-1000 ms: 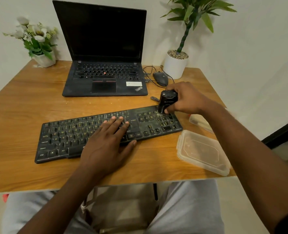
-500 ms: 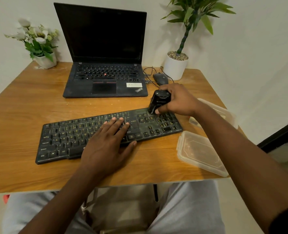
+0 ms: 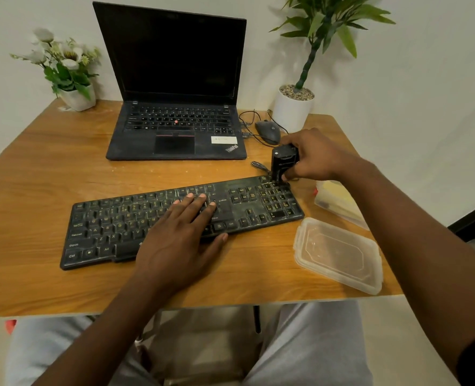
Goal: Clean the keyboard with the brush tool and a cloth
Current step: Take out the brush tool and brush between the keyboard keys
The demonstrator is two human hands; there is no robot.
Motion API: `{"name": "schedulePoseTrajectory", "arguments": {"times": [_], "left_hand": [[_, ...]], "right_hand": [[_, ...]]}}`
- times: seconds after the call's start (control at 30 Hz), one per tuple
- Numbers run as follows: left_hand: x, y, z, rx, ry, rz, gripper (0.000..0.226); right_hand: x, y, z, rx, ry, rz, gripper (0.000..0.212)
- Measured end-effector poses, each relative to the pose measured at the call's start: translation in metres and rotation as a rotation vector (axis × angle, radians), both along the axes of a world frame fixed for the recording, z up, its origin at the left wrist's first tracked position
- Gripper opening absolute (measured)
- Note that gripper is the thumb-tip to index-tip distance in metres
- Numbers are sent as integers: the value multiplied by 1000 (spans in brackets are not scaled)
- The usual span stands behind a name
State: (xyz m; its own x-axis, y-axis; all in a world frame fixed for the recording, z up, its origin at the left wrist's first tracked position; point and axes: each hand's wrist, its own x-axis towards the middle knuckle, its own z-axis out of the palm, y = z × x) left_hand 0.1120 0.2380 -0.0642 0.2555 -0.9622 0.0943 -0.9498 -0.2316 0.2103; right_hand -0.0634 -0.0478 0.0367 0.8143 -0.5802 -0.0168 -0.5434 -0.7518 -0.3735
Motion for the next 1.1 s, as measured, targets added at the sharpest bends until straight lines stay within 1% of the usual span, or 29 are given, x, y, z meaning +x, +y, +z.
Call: {"name": "schedulePoseTrajectory", "arguments": {"times": [0.13,0.27,0.53,0.7,0.8,0.97,1.1], "left_hand": [[-2,0,2,-5,-3,2,84],[-1,0,2,-1,-4,7,84],[-1,0,1,1,-5,4,83],[0,-1,0,0,-2,2,84],[1,-1,-1,0,0,0,83],[-1,0,1,-5,-5,9,80],[0,-1,1,-7,-3,7,81]], "right_hand": [[20,15,-9,65,-52,63,38],[30,21,-11,118,-105,83,39],[-2,-8,-5,30,7,-23,42],[0,-8,-1,-16,36,-11,40],[10,4,-3,28,9,31,40],[32,27,-11,159,-115,74,39],[26,23,-11,176,-141,49,39]]}}
